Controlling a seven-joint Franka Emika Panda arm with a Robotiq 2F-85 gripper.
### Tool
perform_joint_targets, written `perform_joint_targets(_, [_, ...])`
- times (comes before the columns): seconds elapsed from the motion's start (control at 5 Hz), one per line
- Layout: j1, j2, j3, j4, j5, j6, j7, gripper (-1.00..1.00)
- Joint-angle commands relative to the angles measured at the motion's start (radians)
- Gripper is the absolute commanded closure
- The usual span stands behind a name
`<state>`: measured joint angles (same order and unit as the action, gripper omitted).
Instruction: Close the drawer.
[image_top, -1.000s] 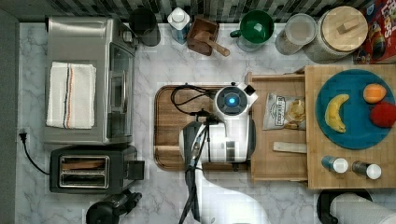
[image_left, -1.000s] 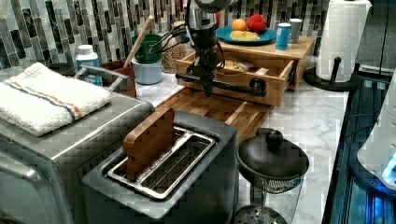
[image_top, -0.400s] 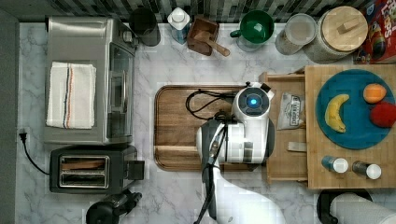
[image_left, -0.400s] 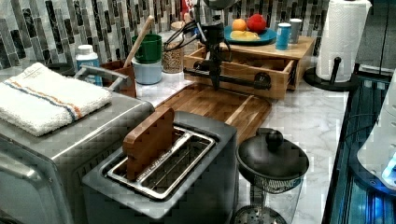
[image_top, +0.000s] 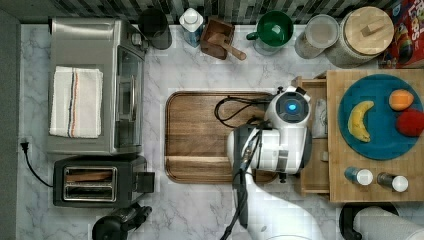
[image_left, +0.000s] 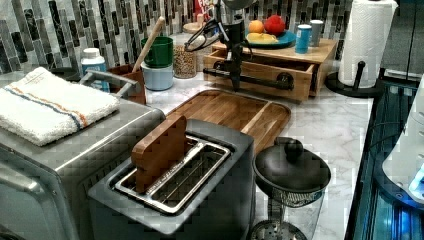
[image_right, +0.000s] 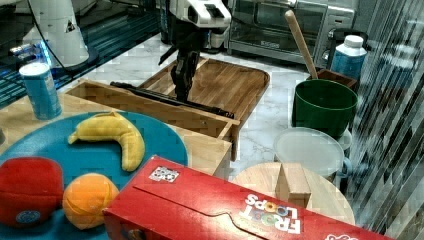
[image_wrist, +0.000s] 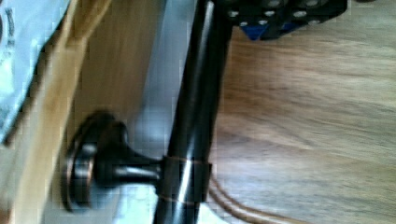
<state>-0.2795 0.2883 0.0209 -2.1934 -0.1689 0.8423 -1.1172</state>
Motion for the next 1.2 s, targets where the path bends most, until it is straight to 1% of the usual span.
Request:
perform_joint_targets(0.2, [-0.227,0.051,-0.129,0.214,0.025,0.06,-0.185,1.0])
perform_joint_targets(0.4, [-0.233,0.082,-0.152,0.293,0.034,0.039,-0.221,1.0])
perform_joint_targets(0.6, [-0.227,0.094,-0.16,0.337,0.052,-0.022,-0.217,1.0])
perform_joint_targets(1.2, [-0.223,0.094,-0.165,0.337,0.055,-0.022,-0.219,1.0])
